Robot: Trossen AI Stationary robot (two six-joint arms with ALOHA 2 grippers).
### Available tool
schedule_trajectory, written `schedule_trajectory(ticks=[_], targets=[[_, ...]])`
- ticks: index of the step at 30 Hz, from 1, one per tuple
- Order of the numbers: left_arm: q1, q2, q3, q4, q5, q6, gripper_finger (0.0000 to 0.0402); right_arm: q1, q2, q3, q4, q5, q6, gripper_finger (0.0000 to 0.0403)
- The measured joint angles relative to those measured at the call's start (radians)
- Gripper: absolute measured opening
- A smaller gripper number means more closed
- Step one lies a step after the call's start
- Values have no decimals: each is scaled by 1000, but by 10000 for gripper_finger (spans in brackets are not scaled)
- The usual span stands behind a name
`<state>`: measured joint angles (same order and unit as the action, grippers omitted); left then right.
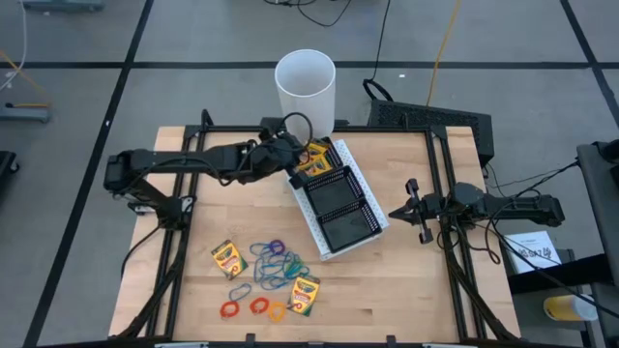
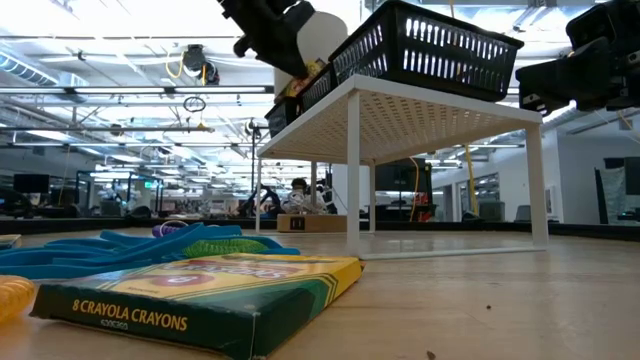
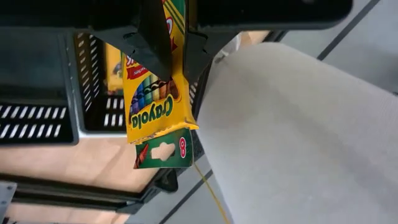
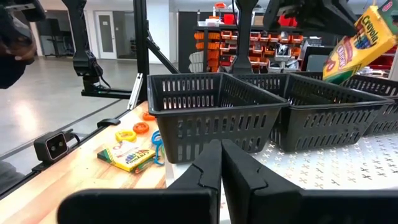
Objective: Pick & Place Office Desk Supplies
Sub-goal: Put the crayon box into the top black bin on the shelf
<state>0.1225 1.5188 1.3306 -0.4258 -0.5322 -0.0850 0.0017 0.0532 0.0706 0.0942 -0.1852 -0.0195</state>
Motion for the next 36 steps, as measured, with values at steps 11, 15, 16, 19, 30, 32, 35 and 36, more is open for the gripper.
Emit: schedule_trajectory(ticks=[11,15,16,19,30,32,35,36], targets=[[-3,0,0,-27,66,-19,26,0,0,0,0,0,0,0],[-7,0,0,-46,97,-29,26,0,0,0,0,0,0,0],[-7,0,0,-52,106,-31,27,0,0,0,0,0,0,0],[-7,0,0,-78,134,-44,35,0,0,0,0,0,0,0],[-6,0,0,-79,142,-49,65,0,0,0,0,0,0,0],[-6,0,-1,-79,142,-42,66,0,0,0,0,0,0,0],[-6,0,-1,-79,142,-28,66,0,0,0,0,0,0,0],[-6,0,-1,-79,142,-26,67,0,0,0,0,0,0,0]])
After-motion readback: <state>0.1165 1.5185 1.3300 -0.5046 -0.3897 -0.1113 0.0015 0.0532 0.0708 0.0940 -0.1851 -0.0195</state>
